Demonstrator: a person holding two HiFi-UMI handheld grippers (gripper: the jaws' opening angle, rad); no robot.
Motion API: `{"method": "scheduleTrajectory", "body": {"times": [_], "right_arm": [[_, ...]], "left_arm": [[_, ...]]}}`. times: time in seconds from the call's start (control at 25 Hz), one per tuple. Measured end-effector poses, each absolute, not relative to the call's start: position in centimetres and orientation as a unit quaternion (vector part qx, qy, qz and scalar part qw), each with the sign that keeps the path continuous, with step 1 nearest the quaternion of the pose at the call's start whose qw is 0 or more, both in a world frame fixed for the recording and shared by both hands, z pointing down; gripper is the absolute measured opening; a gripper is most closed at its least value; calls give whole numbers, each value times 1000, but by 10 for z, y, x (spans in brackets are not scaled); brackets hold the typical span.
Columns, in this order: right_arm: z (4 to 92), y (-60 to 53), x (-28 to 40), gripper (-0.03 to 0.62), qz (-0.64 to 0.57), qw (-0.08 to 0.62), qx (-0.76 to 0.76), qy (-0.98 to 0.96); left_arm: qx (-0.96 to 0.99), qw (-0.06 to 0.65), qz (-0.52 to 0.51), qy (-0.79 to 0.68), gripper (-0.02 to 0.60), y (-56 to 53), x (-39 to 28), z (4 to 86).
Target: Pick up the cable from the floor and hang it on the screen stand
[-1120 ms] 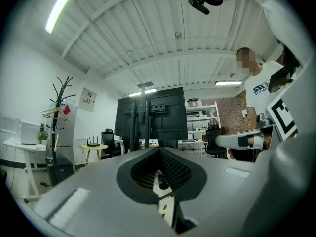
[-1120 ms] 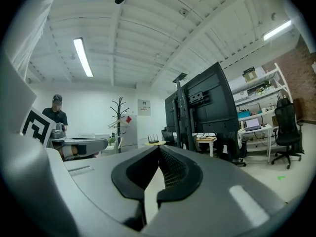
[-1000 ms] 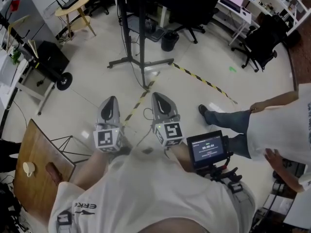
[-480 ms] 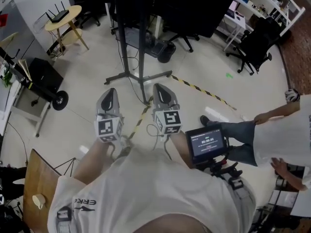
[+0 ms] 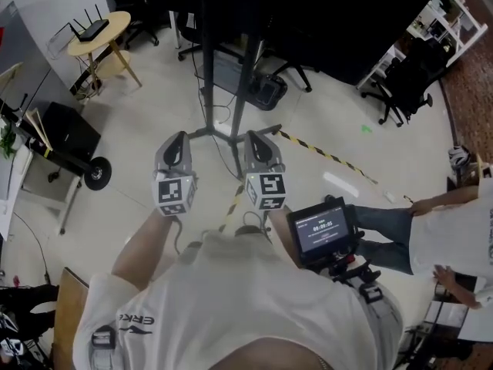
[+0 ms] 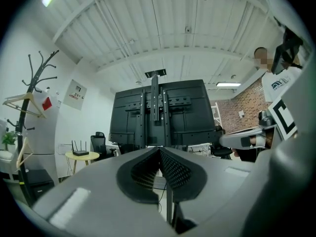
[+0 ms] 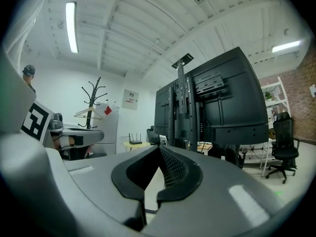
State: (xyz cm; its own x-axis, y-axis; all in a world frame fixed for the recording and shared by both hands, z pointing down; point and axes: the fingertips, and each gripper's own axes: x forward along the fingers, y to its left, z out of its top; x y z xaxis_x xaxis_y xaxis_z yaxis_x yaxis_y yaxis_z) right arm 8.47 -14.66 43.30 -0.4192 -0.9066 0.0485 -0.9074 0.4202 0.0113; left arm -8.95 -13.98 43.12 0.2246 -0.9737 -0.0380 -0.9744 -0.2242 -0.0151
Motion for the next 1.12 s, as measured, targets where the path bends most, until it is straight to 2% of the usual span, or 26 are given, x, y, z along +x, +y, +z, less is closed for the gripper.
{"method": "scheduleTrajectory", "body": {"times": [0.68, 0.92, 1.12], "right_arm": [[461, -255, 100, 14, 21, 42, 513, -857], [511, -293, 107, 14, 33, 73, 497, -864], [596, -307, 107, 15, 60, 108, 487, -864]], "left_arm": [[-762, -7, -5, 648, 2, -244, -77, 454], [-758, -21, -34, 650, 2, -284, -67, 500], [-765, -50, -67, 639, 2, -304, -64, 582]]}}
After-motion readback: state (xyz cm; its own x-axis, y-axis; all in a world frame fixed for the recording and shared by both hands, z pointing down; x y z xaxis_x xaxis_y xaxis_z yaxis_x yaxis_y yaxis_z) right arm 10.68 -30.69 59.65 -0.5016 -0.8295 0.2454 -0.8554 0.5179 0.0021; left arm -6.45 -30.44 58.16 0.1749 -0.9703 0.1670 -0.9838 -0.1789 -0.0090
